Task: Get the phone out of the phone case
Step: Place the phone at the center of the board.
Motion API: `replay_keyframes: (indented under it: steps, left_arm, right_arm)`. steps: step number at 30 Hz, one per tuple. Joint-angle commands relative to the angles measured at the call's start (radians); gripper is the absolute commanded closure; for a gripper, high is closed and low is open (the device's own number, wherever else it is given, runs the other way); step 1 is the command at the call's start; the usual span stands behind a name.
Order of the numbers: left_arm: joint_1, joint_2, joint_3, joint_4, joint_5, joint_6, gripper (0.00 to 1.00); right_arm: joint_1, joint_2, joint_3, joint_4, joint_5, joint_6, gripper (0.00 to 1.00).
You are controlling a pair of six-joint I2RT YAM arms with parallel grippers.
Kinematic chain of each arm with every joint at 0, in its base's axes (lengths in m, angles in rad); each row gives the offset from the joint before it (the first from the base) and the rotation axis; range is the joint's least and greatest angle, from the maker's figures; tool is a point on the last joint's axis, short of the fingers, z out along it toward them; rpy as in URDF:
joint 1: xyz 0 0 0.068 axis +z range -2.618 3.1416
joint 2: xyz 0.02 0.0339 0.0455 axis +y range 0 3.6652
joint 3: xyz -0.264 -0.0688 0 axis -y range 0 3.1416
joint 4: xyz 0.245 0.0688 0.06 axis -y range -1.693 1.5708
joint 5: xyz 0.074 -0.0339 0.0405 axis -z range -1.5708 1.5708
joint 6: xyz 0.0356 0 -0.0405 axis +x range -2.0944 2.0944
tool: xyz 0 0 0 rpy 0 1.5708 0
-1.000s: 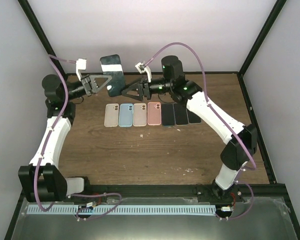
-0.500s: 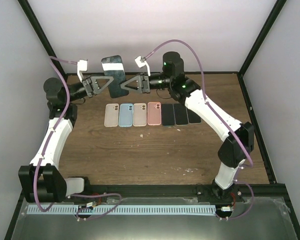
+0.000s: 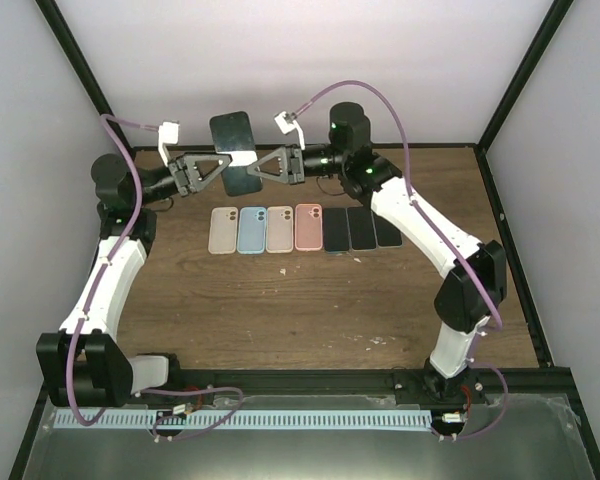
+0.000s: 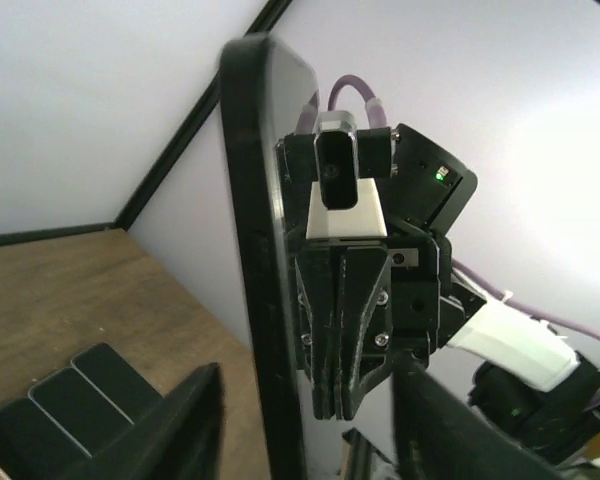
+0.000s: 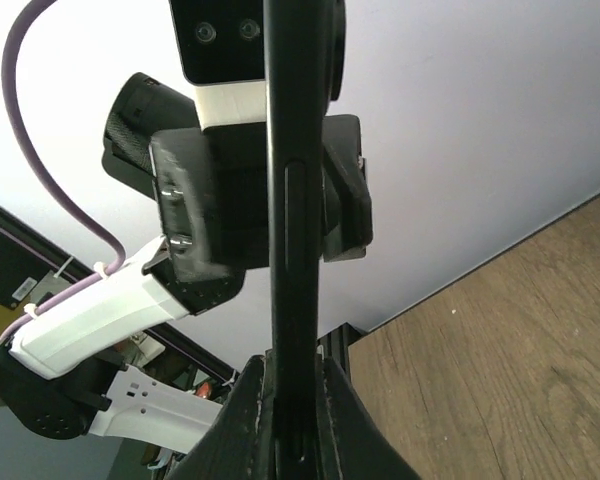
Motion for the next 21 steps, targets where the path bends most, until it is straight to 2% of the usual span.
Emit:
replay_keyframes:
  steps: [1,3,7,12,21]
  left_arm:
    - [0.000,-0.009,0.016,-0.099,-0.031,0.109,0.39]
    - [0.001,-0.007,0.033,-0.189,-0.044,0.172,0.26]
    - [0.001,-0.002,0.054,-0.319,-0.066,0.258,0.05]
    - [0.001,-0.001,0.055,-0.358,-0.072,0.297,0.02]
    - [0.000,0.021,0.060,-0.370,-0.076,0.314,0.00]
  right_arm:
    - [-0.051,-0.047,-0.038,0.046,-0.019,0.019,0.99]
    - [-0.069,-0.068,-0.061,0.008,-0.016,-0.030,0.99]
    - [-0.123,-0.101,-0.102,-0.154,0.017,-0.215,0.99]
    - [-0.245,-0.130,-0.161,-0.419,0.060,-0.503,0.99]
    - [-0.546,-0.116,-0.261,-0.717,0.139,-0.833,0.99]
